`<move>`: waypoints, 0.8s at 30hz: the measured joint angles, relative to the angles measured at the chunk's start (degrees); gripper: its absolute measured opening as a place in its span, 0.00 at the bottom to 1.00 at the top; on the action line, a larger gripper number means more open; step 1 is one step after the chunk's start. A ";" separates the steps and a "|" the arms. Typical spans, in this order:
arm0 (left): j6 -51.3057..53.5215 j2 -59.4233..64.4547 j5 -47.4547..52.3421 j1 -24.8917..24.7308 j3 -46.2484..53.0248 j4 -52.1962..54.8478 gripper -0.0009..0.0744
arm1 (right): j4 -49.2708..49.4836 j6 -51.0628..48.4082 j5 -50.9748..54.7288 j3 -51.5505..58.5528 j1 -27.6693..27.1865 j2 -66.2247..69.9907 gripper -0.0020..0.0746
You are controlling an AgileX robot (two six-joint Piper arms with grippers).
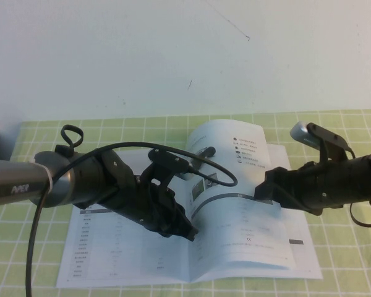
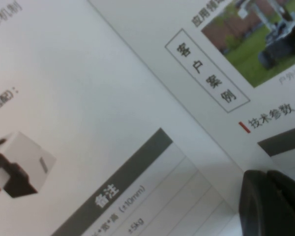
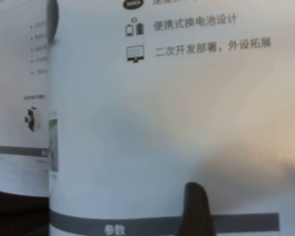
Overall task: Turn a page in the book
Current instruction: Open the closed book
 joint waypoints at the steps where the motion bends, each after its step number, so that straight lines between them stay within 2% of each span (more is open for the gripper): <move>1: 0.00 0.00 0.00 0.00 0.00 0.00 0.01 | 1.81 -1.90 0.13 0.00 0.00 -0.11 0.65; 10: 0.00 0.00 0.02 0.00 0.00 0.00 0.01 | 12.92 -13.73 2.27 0.00 0.00 -0.11 0.64; 16: 0.22 0.00 0.02 0.00 0.00 -0.13 0.01 | 20.66 -21.67 6.91 0.00 0.00 -0.20 0.59; 24: 0.28 -1.76 -0.08 0.00 0.48 0.52 0.01 | 23.14 -24.70 9.00 0.00 0.00 -0.20 0.55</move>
